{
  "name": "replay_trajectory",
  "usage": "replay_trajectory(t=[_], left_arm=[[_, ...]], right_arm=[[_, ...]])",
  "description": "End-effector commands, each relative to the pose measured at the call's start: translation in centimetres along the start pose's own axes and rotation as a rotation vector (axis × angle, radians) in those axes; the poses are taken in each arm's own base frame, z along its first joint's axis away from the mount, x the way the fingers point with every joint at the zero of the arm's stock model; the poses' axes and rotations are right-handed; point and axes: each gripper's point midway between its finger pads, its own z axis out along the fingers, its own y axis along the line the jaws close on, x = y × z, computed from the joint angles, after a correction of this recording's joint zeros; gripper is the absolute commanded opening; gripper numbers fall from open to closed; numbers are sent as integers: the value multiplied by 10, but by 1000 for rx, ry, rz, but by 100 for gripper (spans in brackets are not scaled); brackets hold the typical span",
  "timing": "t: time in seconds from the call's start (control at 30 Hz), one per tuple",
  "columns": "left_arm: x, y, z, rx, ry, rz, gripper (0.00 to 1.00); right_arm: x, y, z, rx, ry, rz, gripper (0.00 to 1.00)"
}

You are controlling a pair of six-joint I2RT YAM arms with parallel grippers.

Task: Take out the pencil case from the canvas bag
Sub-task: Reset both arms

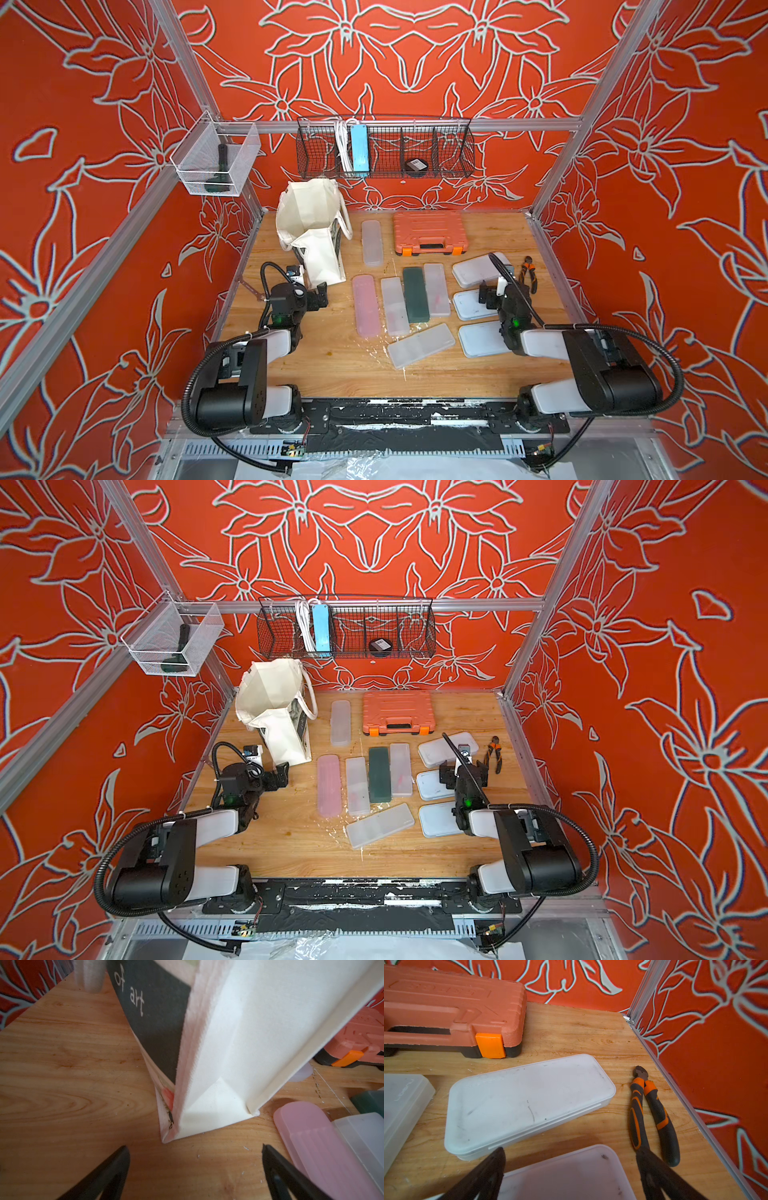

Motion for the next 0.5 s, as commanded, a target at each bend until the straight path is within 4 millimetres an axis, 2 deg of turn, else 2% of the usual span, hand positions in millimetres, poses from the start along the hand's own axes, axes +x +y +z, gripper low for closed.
replay_trajectory(t=[0.0,0.47], left_arm=[[-5,0,3,-7,-8,11,99],[-6,2,5,-63,0,27,99]], right_arm=[[-11,-2,1,0,-26,13,98],[-10,-2,1,0,-24,12,98]])
